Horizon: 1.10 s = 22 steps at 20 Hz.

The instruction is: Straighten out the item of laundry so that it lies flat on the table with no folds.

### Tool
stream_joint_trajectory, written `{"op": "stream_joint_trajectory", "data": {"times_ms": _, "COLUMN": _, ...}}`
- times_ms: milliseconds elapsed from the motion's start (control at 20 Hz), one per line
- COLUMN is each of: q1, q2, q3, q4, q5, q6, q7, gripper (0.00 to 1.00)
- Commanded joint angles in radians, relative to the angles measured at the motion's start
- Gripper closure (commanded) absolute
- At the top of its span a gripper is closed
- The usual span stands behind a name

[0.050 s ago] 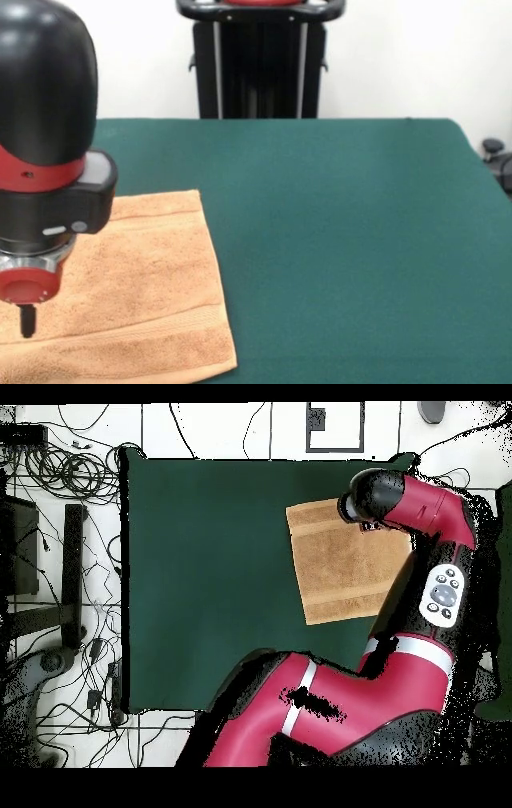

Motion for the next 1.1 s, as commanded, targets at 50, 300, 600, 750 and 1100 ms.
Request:
{"op": "stream_joint_trajectory", "data": {"times_ms": 50, "q1": 0.002, "q2": 0.036, "q3": 0.029, "q4": 0.027, "q5": 0.015, "q6": 0.041, "q7": 0.127, "gripper": 0.0}}
{"op": "stream_joint_trajectory", "data": {"times_ms": 300, "q1": 0.005, "q2": 0.043, "q3": 0.018, "q4": 0.039, "q5": 0.0, "q6": -0.01, "q7": 0.151, "gripper": 0.0}}
{"op": "stream_joint_trajectory", "data": {"times_ms": 600, "q1": -0.007, "q2": 0.028, "q3": 0.032, "q4": 0.038, "q5": 0.01, "q6": 0.015, "q7": 0.123, "gripper": 0.0}}
{"op": "stream_joint_trajectory", "data": {"times_ms": 750, "q1": -0.01, "q2": 0.021, "q3": 0.038, "q4": 0.046, "q5": 0.013, "q6": 0.017, "q7": 0.117, "gripper": 0.0}}
{"op": "stream_joint_trajectory", "data": {"times_ms": 1100, "q1": -0.035, "q2": -0.002, "q3": 0.01, "q4": 0.018, "q5": -0.057, "q6": 0.041, "q7": -0.04, "gripper": 0.0}}
